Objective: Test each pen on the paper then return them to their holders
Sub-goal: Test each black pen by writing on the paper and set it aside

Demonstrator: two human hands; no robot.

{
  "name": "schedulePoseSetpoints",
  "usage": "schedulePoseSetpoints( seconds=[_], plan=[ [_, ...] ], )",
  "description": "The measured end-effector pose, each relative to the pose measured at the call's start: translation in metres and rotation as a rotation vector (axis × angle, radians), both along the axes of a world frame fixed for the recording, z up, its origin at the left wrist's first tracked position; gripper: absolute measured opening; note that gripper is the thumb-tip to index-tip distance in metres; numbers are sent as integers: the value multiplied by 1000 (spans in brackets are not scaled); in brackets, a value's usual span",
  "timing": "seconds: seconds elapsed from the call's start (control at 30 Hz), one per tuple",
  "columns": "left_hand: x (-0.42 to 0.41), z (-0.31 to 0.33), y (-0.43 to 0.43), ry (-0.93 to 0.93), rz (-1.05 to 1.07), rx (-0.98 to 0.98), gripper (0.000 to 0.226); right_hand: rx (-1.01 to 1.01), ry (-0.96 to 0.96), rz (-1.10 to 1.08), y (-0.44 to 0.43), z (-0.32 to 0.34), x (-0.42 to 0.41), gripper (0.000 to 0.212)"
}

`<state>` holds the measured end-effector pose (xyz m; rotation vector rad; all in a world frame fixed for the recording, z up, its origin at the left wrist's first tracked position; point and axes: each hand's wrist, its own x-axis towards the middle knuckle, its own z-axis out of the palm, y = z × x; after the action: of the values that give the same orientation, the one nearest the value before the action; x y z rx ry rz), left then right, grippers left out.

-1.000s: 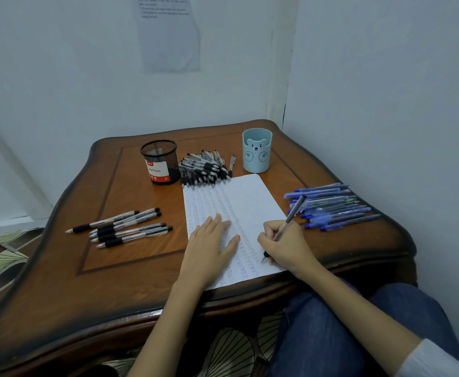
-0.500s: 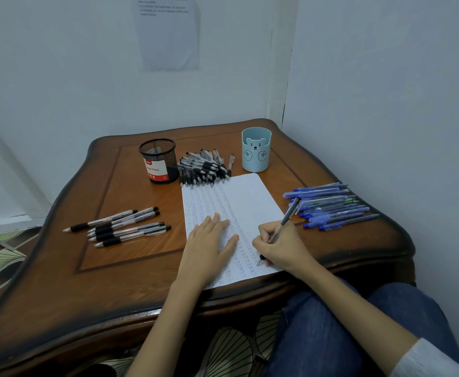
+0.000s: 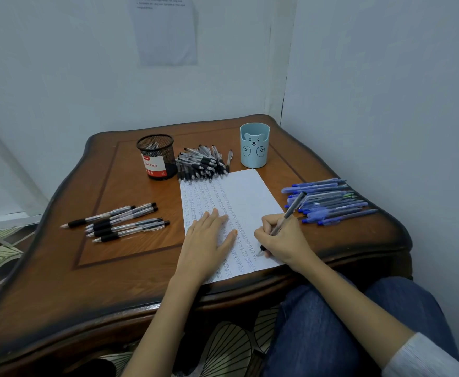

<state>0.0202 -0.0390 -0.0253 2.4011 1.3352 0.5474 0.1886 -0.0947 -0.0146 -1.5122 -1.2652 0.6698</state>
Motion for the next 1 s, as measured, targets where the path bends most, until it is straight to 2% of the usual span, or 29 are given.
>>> schedulePoseSetpoints(
  seconds=[0.63,0.8,0.87,1.0],
  plan=[
    [1,1,0,7,2,-1,53,4,1,10,0,-2,1,40],
    [0,1,-1,4,3,-7,53,24,-9,1,1,-2,-2,46],
    [0,1,-1,0,1,-8,53,7,54,-5,0,0,-1,45],
    [0,0,-1,-9,0,0,54,-11,351,67,0,6,2,43]
  ],
)
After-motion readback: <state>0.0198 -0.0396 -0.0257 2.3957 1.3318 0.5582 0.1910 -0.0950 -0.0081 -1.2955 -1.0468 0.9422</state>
